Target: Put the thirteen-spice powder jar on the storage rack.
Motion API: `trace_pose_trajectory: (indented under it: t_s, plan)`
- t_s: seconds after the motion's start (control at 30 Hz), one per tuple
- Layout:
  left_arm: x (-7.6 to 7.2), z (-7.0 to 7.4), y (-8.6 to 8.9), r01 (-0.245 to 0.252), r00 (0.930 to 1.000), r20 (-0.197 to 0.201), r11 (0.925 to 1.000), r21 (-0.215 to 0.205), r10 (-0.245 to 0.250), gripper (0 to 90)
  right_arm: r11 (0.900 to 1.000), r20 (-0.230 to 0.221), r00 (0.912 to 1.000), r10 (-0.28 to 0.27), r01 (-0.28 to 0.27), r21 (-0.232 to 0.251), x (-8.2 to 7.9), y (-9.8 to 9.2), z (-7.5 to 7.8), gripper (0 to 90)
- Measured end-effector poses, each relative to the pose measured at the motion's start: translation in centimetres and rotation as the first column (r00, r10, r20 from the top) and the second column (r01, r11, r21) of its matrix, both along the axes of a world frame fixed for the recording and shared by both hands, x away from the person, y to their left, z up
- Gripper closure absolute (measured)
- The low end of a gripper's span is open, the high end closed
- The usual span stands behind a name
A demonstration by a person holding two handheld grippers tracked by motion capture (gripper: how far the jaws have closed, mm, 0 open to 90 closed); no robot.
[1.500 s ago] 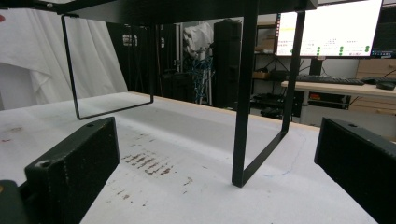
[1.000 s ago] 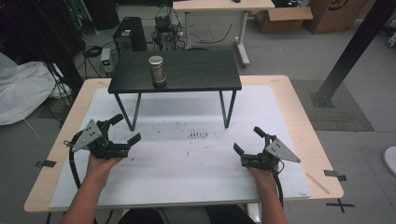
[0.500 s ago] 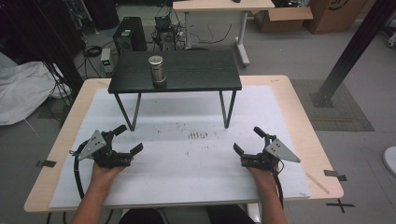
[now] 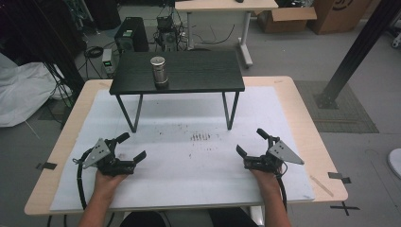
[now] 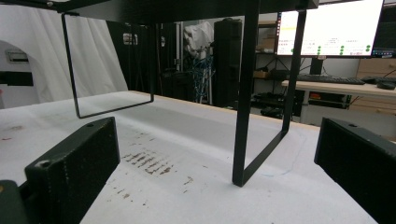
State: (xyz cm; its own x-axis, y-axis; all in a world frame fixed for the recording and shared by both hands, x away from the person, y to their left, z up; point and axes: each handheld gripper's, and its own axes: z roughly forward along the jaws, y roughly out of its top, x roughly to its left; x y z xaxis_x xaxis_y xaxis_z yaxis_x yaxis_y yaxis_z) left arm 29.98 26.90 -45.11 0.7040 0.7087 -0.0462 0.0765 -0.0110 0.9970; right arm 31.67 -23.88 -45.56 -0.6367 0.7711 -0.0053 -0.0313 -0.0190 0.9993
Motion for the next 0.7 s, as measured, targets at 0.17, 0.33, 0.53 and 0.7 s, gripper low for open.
trace_pose_trajectory:
  t_s: [0.17,0.33,0.53,0.7]
  plan:
    - [-0.65,-0.22,0.03,-0.035,0.9976,0.060,0.9994,-0.008,0.035,0.3,1.000,0.001,1.0000,0.000,0.000,-0.001,-0.02,0.01,0.00,0.0]
    - [-0.79,-0.22,-0.17,-0.061,0.9958,0.069,0.9981,0.004,0.061,0.2,1.000,0.002,1.0000,-0.001,0.001,-0.002,-0.03,0.04,-0.01,0.0]
    - [-0.95,-0.26,-0.18,-0.079,0.9938,0.078,0.9969,0.000,0.079,0.2,1.000,0.002,1.0000,-0.002,0.002,-0.005,-0.03,0.05,-0.01,0.0]
    - [-0.93,-0.26,-0.19,-0.084,0.9938,0.073,0.9965,0.000,0.083,0.2,1.000,0.002,1.0000,-0.001,0.001,-0.005,-0.03,0.05,0.00,0.0]
